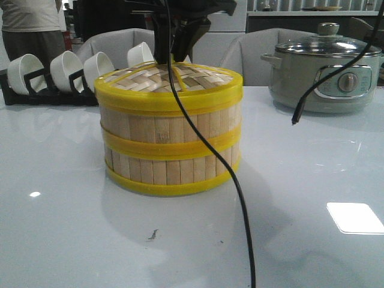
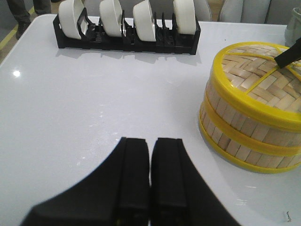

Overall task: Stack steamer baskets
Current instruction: 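Lower the lid onto the top basket and open the right gripper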

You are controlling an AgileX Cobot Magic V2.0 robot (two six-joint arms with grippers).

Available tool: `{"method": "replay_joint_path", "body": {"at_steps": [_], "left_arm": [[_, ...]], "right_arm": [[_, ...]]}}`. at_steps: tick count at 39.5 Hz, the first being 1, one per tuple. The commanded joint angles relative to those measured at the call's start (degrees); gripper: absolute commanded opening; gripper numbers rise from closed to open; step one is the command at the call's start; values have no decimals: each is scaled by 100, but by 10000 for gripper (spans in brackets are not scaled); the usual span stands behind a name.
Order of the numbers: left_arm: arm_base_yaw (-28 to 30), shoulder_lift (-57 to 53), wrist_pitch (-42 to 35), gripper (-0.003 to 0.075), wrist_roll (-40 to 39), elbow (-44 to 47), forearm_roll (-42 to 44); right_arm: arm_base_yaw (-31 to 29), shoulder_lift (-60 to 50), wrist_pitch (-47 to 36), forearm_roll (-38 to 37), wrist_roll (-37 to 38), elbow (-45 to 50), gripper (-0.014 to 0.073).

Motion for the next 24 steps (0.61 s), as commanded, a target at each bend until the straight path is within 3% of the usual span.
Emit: {"method": "replay_joint_path", "body": {"at_steps": [1, 9, 18, 24], "left_arm": [[25, 23, -441, 94, -51, -157, 13], [25, 23, -441, 94, -51, -157, 13], [25, 23, -441, 94, -51, -157, 13], [25, 23, -441, 94, -51, -157, 13]], "right_arm": [[1, -307, -332, -22, -27, -184, 49], [1, -307, -281, -22, -27, -184, 69], [1, -389, -253, -22, -27, -184, 400], [1, -590, -385, -27, -27, -184, 444]]}}
